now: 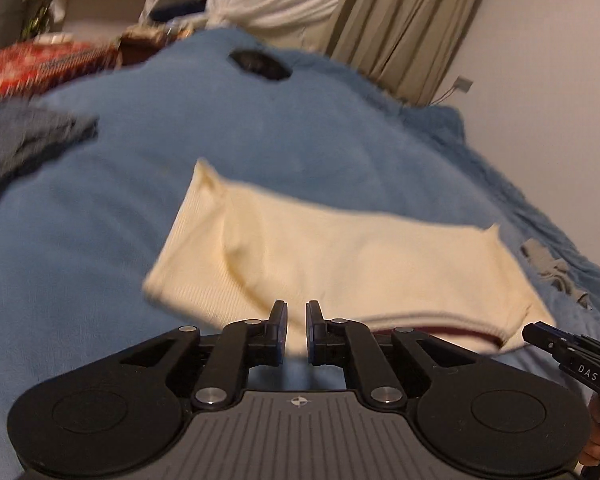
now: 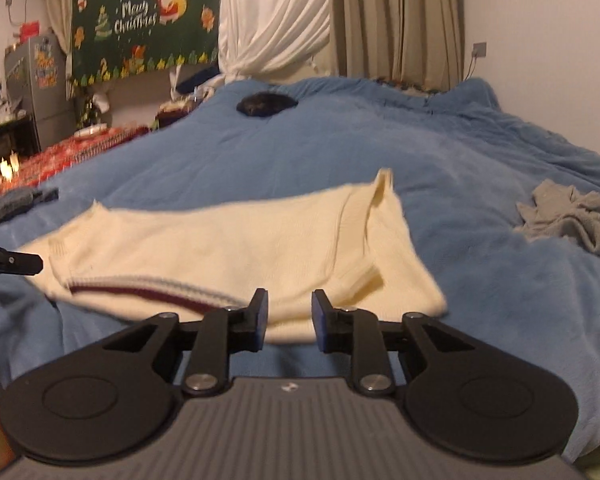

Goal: Fold clothes

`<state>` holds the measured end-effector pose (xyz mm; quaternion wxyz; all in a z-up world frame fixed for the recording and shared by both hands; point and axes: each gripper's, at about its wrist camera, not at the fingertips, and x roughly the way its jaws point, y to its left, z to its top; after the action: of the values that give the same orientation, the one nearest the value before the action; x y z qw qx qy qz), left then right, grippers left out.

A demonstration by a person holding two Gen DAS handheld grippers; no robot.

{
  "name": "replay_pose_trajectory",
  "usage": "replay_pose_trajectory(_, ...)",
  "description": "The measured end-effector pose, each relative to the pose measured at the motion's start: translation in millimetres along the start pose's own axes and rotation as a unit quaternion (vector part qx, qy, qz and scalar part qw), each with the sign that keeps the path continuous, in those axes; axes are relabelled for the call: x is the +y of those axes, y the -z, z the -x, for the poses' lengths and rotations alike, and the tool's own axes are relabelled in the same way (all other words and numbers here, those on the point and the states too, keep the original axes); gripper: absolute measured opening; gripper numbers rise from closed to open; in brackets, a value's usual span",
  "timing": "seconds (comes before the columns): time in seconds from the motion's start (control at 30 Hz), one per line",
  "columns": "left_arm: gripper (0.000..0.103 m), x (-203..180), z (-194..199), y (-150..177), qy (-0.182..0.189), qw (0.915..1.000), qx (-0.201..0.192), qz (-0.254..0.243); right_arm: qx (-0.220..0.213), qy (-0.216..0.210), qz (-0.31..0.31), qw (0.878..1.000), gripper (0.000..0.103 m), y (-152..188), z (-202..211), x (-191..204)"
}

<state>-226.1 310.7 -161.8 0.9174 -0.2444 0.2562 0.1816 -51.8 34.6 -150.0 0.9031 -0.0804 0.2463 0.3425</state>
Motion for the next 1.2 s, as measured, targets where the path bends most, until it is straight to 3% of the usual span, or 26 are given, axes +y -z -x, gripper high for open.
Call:
replay_pose_trajectory(0.1,0.011,-3.7,-14.1,-10.9,-0.016,0.9995,-0.012,-0.023,-0.011,0.006,-0.008,1.000,0.026,-10.5,-8.2,-0.2)
replay_pose_trajectory(0.2,0.011,0.4,-44.7,-16.5,-0.071,0.9964,0.006,-0.046,-0.005,0.023,-0.012,1.000,0.026,-14.3,-24.4,-1.5)
replay_pose_trajectory(0.27,0.006,9.6,-47.8,-15.2,-0.088,0.9956,0.010,-0.030,0.009,0.038,-0.012,0.999,0.026,-10.9,-34.8,-6.0)
replay_pose_trajectory(0.4,0.006,24.8,-29.1,-8.9,-0.111,0.9938,0.007,0.000,0.030,0.052,-0.017,0.998,0.026,1.4,-33.0,-20.8)
replay_pose_trajectory(0.57,0.008,44.3,7.8,-5.2,-0.087,0.9948,0.001,0.052,0.017,0.061,-0.044,0.997,0.037,2.2,0.5,-35.0)
replay_pose_trajectory(0.67,0.018,52.7,28.0,-1.2,-0.062,0.9938,-0.007,0.092,0.008,0.056,-0.086,0.995,0.041,1.2,17.4,-48.2)
replay_pose_trajectory(0.8,0.025,63.7,47.8,8.3,-0.015,0.9888,-0.016,0.148,0.002,0.046,-0.153,0.987,0.048,9.0,34.9,-65.6)
replay_pose_trajectory(0.97,0.028,75.1,47.7,13.6,0.038,0.9806,-0.026,0.190,-0.004,0.024,-0.194,0.981,0.048,19.3,37.0,-77.0)
replay_pose_trajectory(1.2,0.028,78.4,21.8,11.6,0.060,0.9801,-0.010,0.189,-0.005,0.003,-0.252,0.968,0.048,28.1,13.1,-86.3)
